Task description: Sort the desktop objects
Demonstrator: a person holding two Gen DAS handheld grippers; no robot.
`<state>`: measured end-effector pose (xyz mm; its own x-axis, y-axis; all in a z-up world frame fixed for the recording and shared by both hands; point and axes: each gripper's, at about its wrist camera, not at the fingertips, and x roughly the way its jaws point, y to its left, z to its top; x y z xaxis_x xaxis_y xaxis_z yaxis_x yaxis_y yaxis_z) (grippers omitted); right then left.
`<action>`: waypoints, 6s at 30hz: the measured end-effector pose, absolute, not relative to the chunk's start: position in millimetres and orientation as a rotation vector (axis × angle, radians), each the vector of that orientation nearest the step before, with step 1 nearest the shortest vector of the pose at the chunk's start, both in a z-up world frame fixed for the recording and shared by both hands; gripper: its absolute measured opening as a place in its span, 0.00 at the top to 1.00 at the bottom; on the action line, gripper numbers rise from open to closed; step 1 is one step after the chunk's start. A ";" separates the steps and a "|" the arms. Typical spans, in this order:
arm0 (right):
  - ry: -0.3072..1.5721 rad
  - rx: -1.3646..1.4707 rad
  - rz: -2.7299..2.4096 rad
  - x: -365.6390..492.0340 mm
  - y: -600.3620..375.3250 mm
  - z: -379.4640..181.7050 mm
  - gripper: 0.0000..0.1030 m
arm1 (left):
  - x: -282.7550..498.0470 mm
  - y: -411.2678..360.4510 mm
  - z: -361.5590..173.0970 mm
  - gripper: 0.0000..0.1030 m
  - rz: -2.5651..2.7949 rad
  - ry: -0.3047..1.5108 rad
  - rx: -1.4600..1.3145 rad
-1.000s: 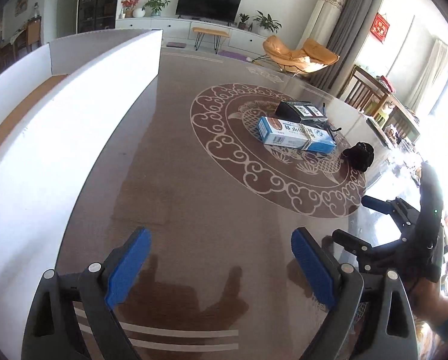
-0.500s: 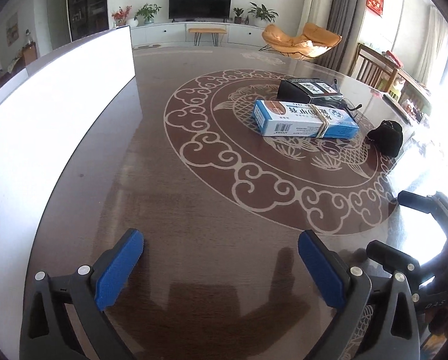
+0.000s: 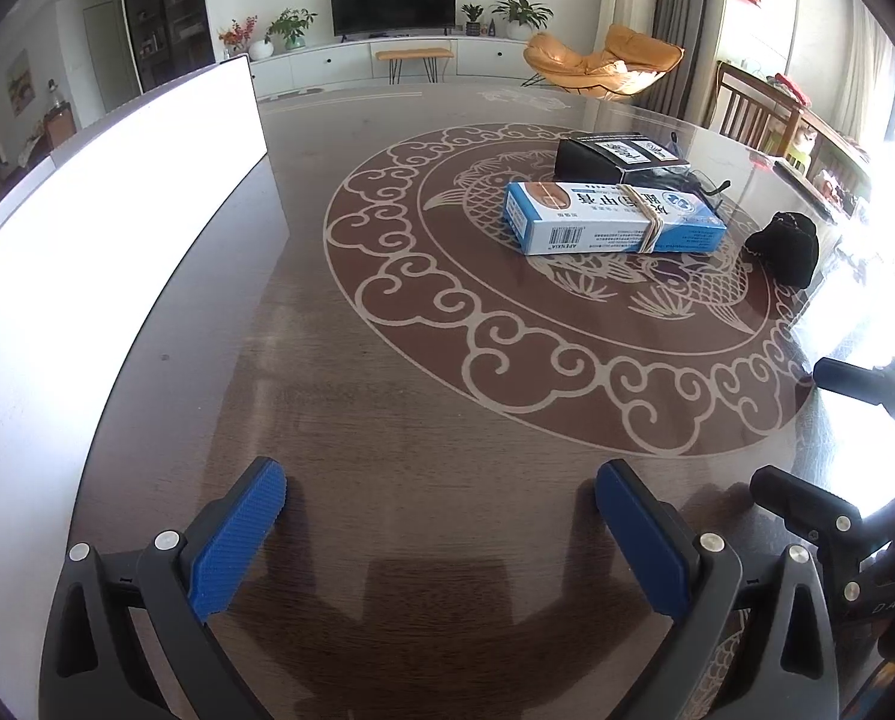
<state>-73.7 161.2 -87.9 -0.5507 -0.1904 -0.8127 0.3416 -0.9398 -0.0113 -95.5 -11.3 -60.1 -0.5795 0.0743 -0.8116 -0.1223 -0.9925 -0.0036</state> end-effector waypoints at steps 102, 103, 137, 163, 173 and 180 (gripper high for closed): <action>0.256 1.166 -2.407 -88.8 176.9 -77.8 0.47 | -182.6 28.5 -20.2 0.00 2.787 -0.390 -1.445; 0.254 1.166 -2.406 -89.3 177.0 -78.0 0.46 | -191.6 28.2 -23.4 0.00 2.822 -0.397 -1.474; 0.239 1.187 -2.386 -90.6 178.3 -80.3 0.19 | -89.2 -11.8 -54.7 0.58 2.713 0.107 -1.329; 0.224 0.825 -2.043 -89.9 -147.9 64.0 0.62 | -10.4 -300.8 69.0 0.58 3.121 -0.491 -1.222; 0.334 0.989 -1.989 -100.7 -229.8 11.5 0.17 | -10.9 -310.1 28.9 0.27 3.146 -0.495 -1.411; 0.276 0.831 -2.142 -84.0 -121.6 26.6 0.01 | -8.8 -262.7 54.7 0.22 3.235 -0.355 -1.222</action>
<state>-84.0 -121.6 26.6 -0.4608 -0.6097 -0.6450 0.7532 -0.6530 0.0791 -8.8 -262.7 54.7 -0.7044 -0.2358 -0.6695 0.3753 -0.9243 -0.0694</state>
